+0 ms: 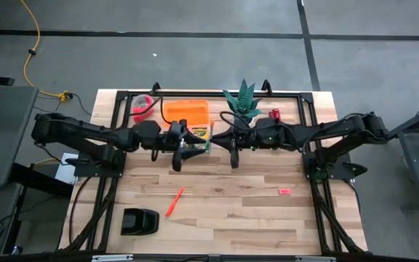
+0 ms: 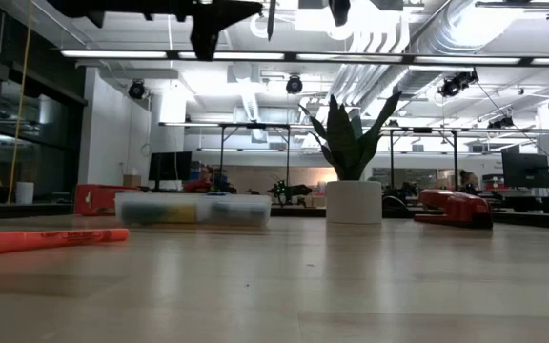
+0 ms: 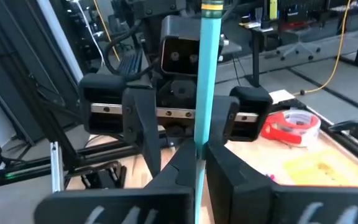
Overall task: Pack school essentials
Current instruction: Put the blue colored pencil into the orange supply box
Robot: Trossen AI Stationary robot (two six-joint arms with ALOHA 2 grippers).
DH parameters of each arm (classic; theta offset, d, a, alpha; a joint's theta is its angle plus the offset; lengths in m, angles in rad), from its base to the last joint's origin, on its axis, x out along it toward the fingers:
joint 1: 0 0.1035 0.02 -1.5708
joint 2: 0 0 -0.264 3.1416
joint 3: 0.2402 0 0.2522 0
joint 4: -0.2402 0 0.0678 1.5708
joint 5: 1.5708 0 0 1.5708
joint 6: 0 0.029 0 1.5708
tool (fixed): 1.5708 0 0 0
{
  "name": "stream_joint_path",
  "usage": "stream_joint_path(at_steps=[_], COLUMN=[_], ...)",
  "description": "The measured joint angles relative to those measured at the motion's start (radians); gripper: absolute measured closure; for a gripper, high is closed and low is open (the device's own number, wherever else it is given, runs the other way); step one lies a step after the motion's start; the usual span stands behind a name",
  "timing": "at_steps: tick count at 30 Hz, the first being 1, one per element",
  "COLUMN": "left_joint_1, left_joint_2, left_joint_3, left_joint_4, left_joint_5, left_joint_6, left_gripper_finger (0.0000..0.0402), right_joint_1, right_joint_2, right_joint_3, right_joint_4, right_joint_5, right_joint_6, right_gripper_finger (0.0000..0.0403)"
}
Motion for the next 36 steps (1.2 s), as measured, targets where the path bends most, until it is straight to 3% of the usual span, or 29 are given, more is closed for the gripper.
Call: stream_joint_path(at_steps=[14, 18, 25, 36], left_joint_1=[0.003, 0.003, 0.003, 0.006], left_joint_2=[0.15, 0.128, 0.074, 0.076], left_joint_3=[0.13, 0.132, 0.132, 0.132], left_joint_4=[0.013, -0.025, -0.069, -0.073], left_joint_5=[-0.004, -0.004, -0.008, -0.016], left_joint_6=[0.022, 0.048, 0.107, 0.1], left_gripper_finger=[0.0236, 0.0274, 0.0383, 0.0396], right_joint_1=[-0.006, -0.006, -0.006, -0.006], right_joint_2=[0.0, 0.0, 0.0, -0.002], right_joint_3=[0.0, 0.0, 0.0, 0.0], right_joint_4=[0.013, -0.001, -0.005, -0.009], right_joint_5=[-0.012, -0.012, -0.015, -0.001], right_joint_6=[0.001, 0.0, -0.001, 0.035], right_gripper_finger=[0.0403, 0.0403, 0.0403, 0.0384])
